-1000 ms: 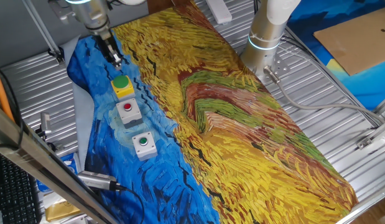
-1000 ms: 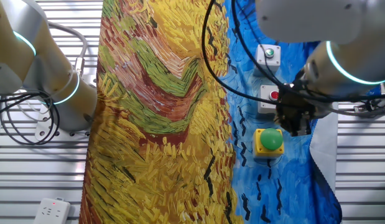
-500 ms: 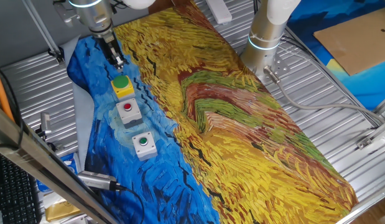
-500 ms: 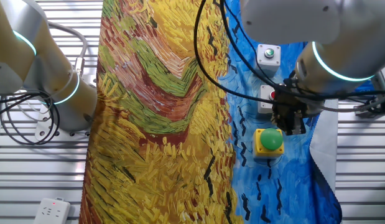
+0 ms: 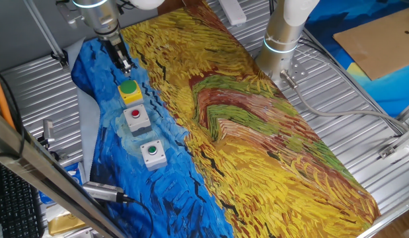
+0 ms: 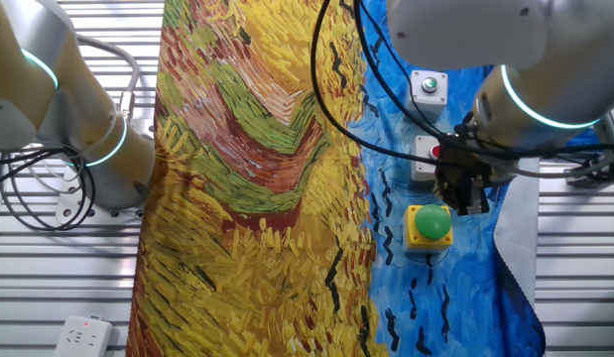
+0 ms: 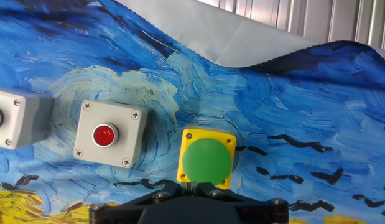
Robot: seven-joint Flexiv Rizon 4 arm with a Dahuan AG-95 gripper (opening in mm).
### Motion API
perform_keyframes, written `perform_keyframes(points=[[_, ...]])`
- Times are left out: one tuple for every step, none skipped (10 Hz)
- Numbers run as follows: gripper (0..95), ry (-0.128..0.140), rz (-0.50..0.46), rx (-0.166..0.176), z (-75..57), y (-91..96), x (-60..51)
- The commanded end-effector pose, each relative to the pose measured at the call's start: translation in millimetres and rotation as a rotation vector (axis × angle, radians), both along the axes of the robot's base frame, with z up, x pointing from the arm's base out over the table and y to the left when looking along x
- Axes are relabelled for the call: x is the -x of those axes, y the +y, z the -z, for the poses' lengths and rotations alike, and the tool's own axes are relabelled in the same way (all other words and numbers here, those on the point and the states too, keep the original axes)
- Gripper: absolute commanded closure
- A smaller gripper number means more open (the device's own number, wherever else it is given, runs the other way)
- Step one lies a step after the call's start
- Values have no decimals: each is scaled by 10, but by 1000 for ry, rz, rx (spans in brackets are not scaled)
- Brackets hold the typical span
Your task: Press three buttons from left to right in sequence
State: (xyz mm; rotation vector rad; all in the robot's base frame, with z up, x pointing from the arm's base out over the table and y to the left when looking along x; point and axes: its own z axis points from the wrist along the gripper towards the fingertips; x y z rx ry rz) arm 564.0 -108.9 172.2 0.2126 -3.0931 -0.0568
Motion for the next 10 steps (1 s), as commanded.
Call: perform_keyframes(points=[[950, -27, -42, -17, 1, -3, 6], [950, -24, -59, -16, 1, -3, 6], [950, -5, -61, -14, 1, -3, 6], [950, 15, -56, -16, 1, -3, 6], [950, 36, -56, -22, 1, -3, 6], [950, 56, -59, -44, 1, -3, 6], [950, 75, -64, -62, 1, -3, 6], [950, 103, -69, -52, 1, -3, 6], [950, 115, -53, -48, 1, -3, 6], [950, 115, -52, -48, 1, -3, 6]])
